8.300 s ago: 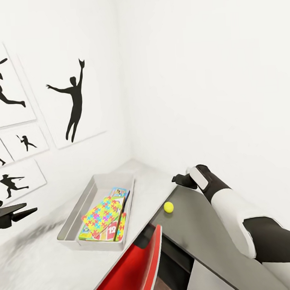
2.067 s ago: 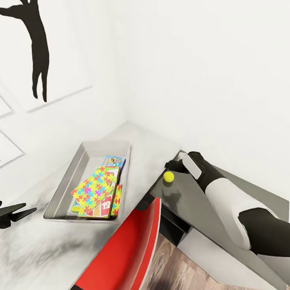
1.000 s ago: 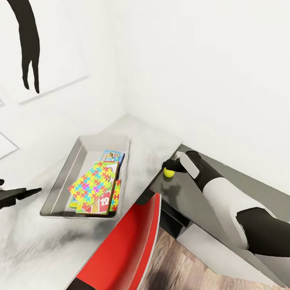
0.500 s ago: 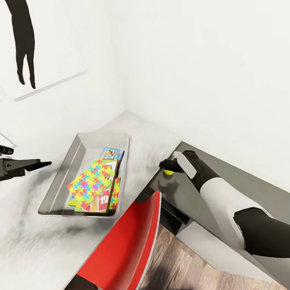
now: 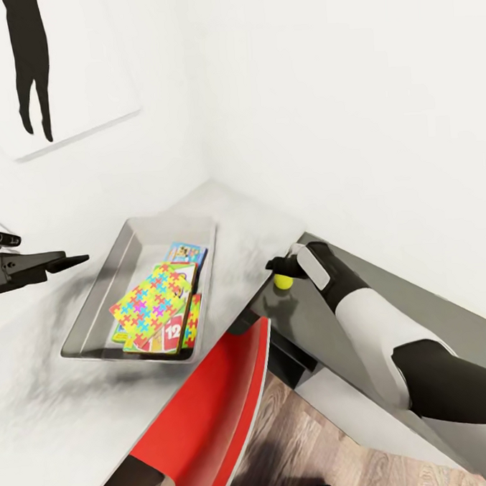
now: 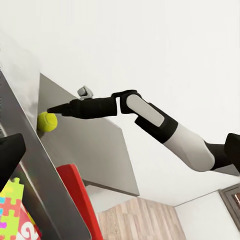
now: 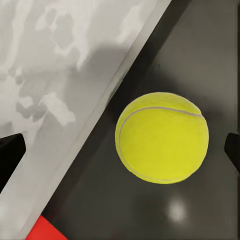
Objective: Put all the toys in the child's room - the three board games (two on the bed and one on the table), the two jigsaw puzzles on the table, and the tennis ball on the table - inside the toy box on the table in the child's room.
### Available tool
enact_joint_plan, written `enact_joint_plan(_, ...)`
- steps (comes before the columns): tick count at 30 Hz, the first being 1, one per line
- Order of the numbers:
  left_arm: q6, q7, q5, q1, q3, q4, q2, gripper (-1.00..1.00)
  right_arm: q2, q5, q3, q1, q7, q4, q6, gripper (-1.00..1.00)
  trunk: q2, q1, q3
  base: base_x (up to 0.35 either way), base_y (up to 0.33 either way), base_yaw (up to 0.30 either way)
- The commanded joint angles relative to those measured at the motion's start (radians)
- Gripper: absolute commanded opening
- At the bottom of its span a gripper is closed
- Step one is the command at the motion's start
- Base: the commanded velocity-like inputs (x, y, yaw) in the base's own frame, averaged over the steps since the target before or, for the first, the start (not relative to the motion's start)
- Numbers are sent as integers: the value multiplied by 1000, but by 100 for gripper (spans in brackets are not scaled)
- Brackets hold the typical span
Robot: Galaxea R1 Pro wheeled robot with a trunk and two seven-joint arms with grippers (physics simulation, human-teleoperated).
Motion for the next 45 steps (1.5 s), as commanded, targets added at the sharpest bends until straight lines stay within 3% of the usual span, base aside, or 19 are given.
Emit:
enact_joint_plan(1,8,-1,2,-1,1,0,0,100,-3,-11,5,-3,-9,-4,6,100,-2,1,-2,0,0,0)
enact_joint_plan(16,6,0,-4,-1,4,0,-1,100,-12,-10,5,-7,-92,-19,19,100,-2,1,-5,0,0,0)
enact_joint_plan(32,7,0,-5,-1,4,0,0,100,-11,-12,6,-7,-101,-19,18,100,-2,1,-6,0,0,0)
enact_joint_plan(45,7,0,-5,-1,4,0,-1,100,-10,-11,5,-7,-102,-19,17,100,-2,1,-23,0,0,0)
